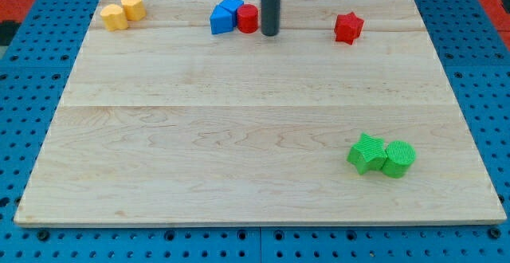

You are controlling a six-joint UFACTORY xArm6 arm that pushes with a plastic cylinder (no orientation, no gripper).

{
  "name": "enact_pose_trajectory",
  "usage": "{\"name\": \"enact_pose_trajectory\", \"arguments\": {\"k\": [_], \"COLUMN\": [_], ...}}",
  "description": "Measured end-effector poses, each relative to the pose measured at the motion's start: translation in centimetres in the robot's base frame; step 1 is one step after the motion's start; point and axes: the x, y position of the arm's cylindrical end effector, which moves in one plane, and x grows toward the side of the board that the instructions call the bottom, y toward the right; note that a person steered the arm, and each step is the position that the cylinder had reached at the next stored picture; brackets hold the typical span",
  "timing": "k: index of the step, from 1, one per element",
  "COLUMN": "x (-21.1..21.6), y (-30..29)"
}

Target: Move the red star into the red circle

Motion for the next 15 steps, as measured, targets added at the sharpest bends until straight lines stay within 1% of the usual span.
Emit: {"name": "enact_pose_trajectory", "arguments": {"k": [1, 2, 3, 4, 5, 6, 8, 9, 11, 12, 13, 15], "x": [2.2, 3.9, -0.2, -3.0, -5.0, -6.3, -6.3, -6.3, -6.5, -6.5, -7.5, -7.9], "y": [6.3, 11.0, 12.3, 12.6, 16.0, 13.3, 4.1, 0.9, -0.3, -2.2, -2.8, -2.8]}}
